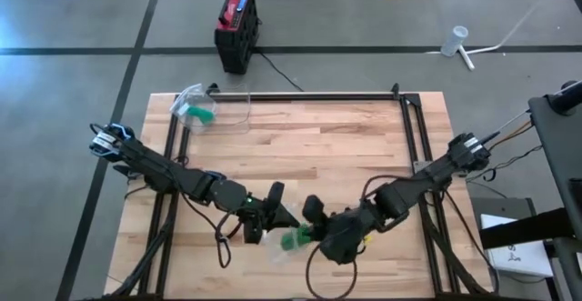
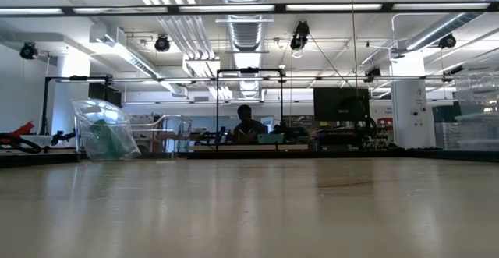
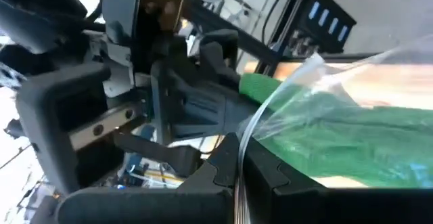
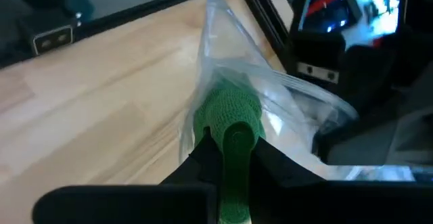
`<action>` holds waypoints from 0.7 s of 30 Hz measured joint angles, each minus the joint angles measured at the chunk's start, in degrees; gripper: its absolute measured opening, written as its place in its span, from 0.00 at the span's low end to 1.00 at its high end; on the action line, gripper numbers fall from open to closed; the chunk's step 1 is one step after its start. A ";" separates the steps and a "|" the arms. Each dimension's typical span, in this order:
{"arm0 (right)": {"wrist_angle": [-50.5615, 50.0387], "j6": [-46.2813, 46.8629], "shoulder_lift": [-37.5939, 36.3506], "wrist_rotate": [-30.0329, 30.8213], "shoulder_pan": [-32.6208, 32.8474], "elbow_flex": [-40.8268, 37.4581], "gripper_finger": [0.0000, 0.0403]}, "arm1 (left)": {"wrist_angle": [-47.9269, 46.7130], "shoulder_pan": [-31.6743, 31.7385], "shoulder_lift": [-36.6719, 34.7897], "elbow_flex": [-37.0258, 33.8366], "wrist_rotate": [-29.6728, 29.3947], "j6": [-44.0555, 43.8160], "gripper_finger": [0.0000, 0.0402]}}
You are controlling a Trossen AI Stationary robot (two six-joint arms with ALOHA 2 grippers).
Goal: Roll bandage
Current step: Put the green rolled bandage into the transparent zip bag
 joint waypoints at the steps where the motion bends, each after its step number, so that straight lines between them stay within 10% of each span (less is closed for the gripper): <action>1: 0.31 -1.40 0.52 0.38 0.05 0.22 0.07 | -0.09 -0.06 0.04 0.00 0.08 0.08 0.00; 21: 7.18 8.31 2.30 7.44 0.48 0.50 0.48 | -2.06 -0.08 -1.27 0.02 -0.66 -2.34 0.00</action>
